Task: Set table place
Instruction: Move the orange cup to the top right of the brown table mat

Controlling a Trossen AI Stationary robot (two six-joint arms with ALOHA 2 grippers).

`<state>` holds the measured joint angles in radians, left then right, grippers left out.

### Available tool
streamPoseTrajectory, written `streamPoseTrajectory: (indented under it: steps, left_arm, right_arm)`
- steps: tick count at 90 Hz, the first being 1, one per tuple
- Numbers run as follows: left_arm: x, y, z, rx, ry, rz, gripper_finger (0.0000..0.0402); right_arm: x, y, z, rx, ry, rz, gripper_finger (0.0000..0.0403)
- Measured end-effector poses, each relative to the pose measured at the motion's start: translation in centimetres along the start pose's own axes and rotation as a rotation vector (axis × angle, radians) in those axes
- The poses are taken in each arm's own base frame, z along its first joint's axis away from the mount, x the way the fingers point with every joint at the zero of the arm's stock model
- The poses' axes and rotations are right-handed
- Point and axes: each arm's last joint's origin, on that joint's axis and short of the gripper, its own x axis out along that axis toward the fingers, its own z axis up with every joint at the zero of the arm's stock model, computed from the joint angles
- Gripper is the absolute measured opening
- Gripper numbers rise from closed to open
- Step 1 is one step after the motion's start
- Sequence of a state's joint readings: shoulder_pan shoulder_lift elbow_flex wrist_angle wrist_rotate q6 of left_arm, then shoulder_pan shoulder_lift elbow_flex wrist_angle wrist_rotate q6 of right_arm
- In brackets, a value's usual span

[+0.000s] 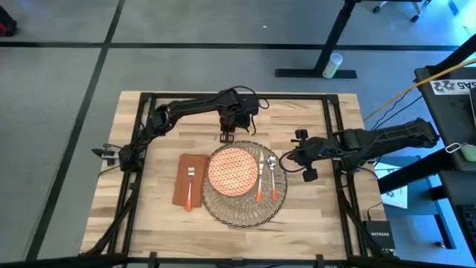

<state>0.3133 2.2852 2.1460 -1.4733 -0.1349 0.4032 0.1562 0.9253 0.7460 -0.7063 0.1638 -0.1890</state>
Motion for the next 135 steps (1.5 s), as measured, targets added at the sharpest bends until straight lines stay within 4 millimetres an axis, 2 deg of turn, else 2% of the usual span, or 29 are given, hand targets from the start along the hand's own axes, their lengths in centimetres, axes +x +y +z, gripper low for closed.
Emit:
streamPoseTrajectory:
  steps: [43, 86, 97, 113, 135]
  left_arm:
    - [-0.2, -1.3, 0.4, 0.034, 0.007, 0.000, 0.0005]
    - [-0.3, -1.2, 0.4, -0.047, 0.002, 0.002, 0.0086]
    - [-1.4, -1.1, 0.4, -0.080, -0.025, 0.017, 0.0105]
    - [-4.2, -0.9, -0.1, -0.096, -0.058, 0.046, 0.0123]
    - [-8.1, -1.5, -1.3, -0.102, -0.147, 0.126, 0.0109]
  right_arm:
    - [0.0, 0.0, 0.0, -0.001, 0.002, 0.001, 0.0000]
    - [0.0, 0.0, -0.1, -0.002, 0.008, 0.003, 0.0000]
    - [0.0, 0.0, -0.1, -0.002, 0.008, 0.002, 0.0000]
    - [0.0, 0.0, -0.1, -0.026, 0.007, 0.002, 0.0000]
    - [0.0, 0.0, 0.0, -0.053, 0.004, -0.008, 0.0000]
